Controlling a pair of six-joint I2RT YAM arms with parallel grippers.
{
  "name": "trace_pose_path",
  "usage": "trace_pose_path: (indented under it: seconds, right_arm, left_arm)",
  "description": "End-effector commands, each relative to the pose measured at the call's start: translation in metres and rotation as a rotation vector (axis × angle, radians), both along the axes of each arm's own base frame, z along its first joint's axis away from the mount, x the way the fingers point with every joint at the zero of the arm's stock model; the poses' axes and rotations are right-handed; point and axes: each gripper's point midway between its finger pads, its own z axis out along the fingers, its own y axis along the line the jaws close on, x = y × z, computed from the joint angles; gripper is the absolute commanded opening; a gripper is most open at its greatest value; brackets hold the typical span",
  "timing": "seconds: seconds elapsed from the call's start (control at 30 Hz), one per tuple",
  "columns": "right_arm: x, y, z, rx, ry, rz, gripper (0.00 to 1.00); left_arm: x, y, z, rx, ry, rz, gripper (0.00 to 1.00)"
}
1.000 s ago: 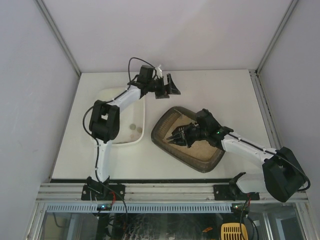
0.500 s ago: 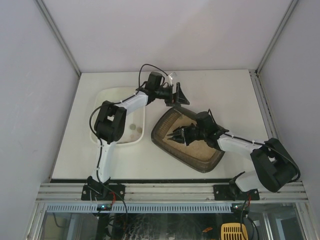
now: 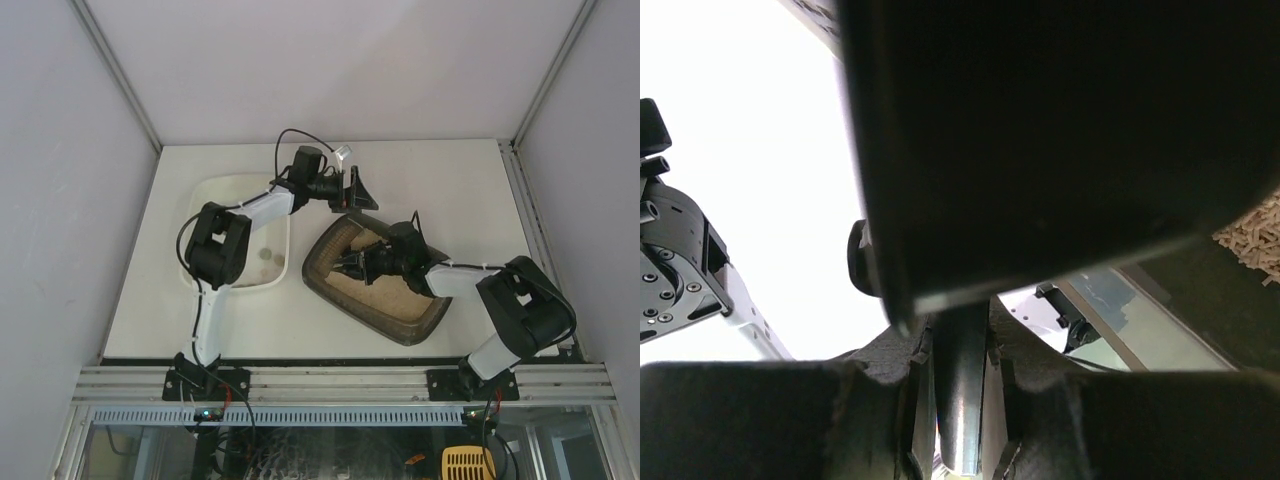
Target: Clean the litter box
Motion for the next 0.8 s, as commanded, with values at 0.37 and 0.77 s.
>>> trace_pose_path:
  seconds: [0.37, 0.77]
  right_arm:
    - [0.034, -0.021, -0.008, -0.03, -0.321, -0.082, 0.0]
    - [0.027, 0.005, 0.003, 0.231, -0.501, 0.049, 0.0]
  left_arm:
    - [-0.026, 0.001, 0.04, -0.08, 0.052, -0.048, 1.0]
    - [-0.011, 0.02, 0.039, -0.079, 0.057, 0.004, 1.0]
